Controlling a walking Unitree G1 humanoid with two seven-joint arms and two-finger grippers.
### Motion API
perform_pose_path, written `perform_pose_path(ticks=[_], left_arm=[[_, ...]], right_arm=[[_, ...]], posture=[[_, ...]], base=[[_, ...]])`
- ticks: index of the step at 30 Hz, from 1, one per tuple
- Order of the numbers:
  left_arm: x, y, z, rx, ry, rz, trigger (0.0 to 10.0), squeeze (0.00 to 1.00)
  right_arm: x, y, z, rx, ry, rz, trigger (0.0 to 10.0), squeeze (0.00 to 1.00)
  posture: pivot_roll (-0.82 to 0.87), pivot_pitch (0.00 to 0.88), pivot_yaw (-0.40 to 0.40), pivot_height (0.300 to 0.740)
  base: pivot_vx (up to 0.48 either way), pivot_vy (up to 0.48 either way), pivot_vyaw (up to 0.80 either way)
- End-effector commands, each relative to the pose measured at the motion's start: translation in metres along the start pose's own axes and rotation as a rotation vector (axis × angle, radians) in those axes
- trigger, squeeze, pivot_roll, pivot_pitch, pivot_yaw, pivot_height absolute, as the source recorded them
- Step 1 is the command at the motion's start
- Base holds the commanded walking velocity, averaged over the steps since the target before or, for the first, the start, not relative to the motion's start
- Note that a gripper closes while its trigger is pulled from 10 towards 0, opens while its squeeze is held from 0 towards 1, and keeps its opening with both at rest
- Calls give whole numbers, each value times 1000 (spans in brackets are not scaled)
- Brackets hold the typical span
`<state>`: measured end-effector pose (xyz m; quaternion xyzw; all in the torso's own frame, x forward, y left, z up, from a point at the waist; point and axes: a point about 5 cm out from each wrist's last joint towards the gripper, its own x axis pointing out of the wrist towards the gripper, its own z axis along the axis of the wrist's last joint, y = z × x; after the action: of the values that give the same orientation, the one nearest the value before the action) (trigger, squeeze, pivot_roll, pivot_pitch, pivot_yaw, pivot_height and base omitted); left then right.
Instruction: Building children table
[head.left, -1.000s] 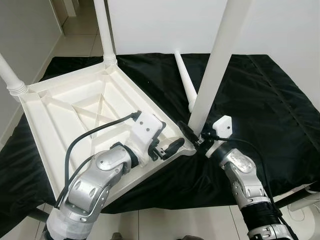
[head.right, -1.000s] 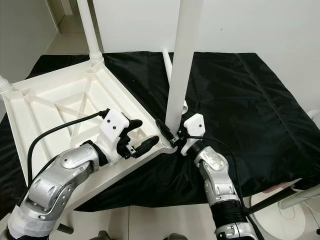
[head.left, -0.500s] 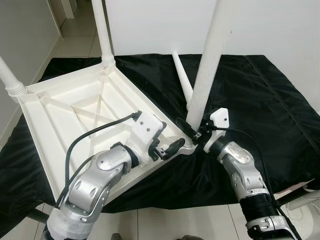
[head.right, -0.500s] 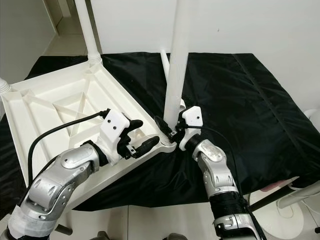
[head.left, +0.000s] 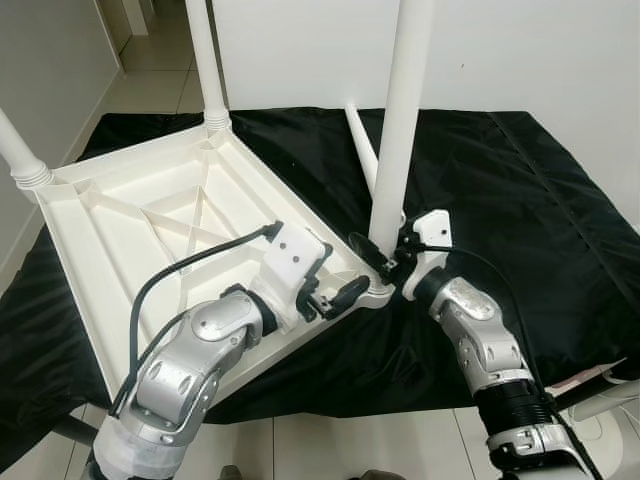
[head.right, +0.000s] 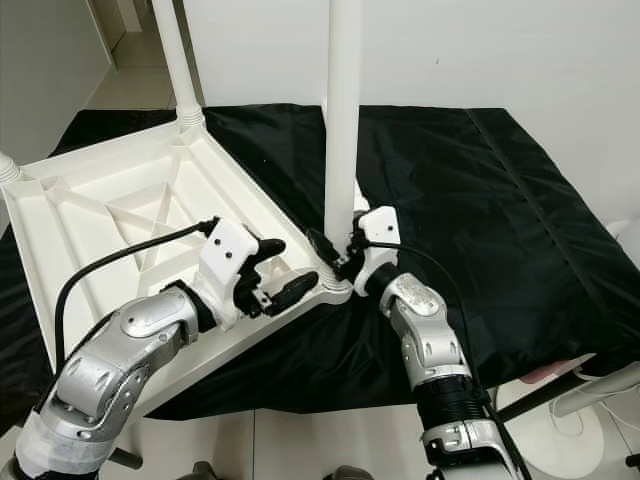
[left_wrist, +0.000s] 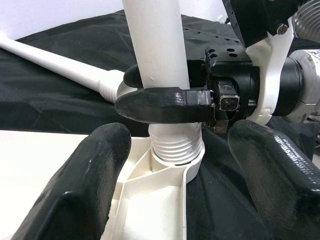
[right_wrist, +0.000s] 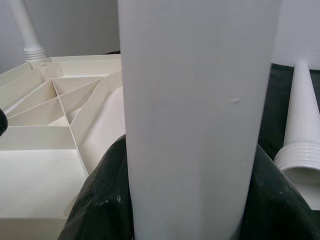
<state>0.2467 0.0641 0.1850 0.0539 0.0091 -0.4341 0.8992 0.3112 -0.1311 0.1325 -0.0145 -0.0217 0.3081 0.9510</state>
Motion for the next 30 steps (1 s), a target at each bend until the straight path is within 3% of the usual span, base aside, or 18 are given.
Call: perform_pose_path(ticks=[1, 15, 22, 30], left_arm=[[-2, 2, 3, 8, -7, 34, 10000, 0], [-2, 2, 4, 11, -10, 29, 10000, 0], [-4, 3, 5, 17, -5, 29, 10000, 0], [-4, 4, 6, 23, -4, 29, 10000, 0]], right_arm=[[-18, 10, -42, 13, 141, -4, 10000, 0], [-38, 18, -52, 1, 27, -68, 10000, 0], [-44, 25, -53, -91, -16, -51, 10000, 0], [-47, 30, -59, -43, -36, -80, 10000, 0]], posture=[[0, 39, 10, 740], [-8, 39, 21, 740], [4, 42, 28, 740], [6, 43, 38, 740]], base=[[0, 0, 0], [0, 0, 0], [0, 0, 0], [0, 0, 0]])
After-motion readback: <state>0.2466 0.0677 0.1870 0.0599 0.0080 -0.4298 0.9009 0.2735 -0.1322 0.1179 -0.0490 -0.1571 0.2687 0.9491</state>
